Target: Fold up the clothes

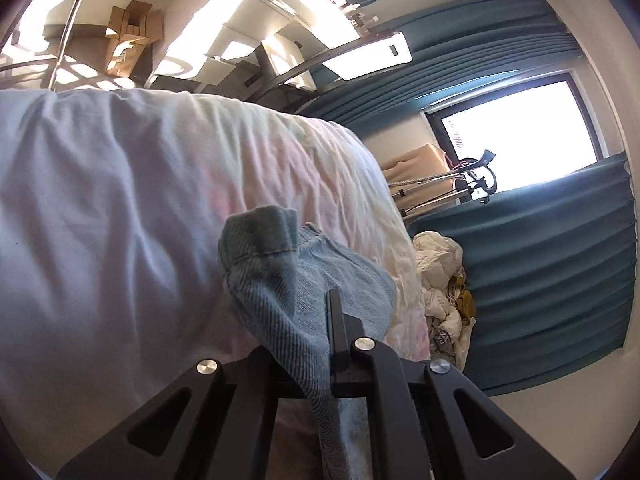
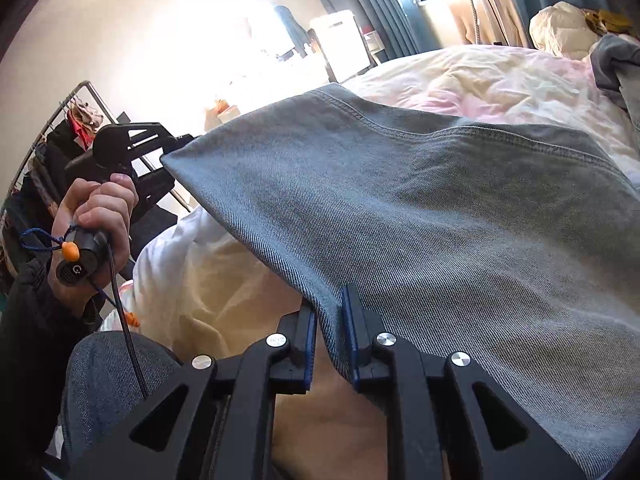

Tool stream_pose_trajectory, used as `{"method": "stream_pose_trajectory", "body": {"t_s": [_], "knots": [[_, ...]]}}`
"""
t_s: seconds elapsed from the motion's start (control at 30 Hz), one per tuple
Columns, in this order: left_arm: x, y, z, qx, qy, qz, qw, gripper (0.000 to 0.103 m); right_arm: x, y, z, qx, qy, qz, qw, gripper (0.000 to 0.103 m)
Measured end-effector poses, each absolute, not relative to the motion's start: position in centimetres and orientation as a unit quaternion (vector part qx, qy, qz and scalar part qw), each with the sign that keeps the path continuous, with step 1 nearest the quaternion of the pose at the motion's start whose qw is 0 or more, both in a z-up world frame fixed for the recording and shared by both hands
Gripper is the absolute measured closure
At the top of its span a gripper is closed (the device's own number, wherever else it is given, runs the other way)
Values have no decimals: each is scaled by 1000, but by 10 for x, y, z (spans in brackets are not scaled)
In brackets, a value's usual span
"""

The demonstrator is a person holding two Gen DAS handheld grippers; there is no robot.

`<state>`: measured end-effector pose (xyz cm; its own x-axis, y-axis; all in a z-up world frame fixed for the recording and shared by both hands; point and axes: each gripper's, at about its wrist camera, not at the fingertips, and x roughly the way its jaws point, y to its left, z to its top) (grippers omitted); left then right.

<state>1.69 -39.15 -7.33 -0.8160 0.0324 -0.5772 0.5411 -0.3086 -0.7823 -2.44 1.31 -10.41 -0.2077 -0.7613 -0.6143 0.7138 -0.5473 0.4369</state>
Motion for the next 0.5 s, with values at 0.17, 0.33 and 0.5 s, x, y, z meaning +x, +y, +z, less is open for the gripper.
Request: {"method": "stream_pose_trajectory", "body": {"t_s": [0.17, 0.33, 0.5], "knots": [[33, -400, -110, 309, 576, -739, 165, 96, -15, 30, -103, 426, -7, -779, 460, 88], [44, -385, -88, 312, 534, -773, 141, 68, -13, 47, -81, 414, -17, -803, 429, 88], [57, -359, -38, 311, 433, -833, 147, 50, -31, 77, -38, 382, -50, -840, 382, 84]]}}
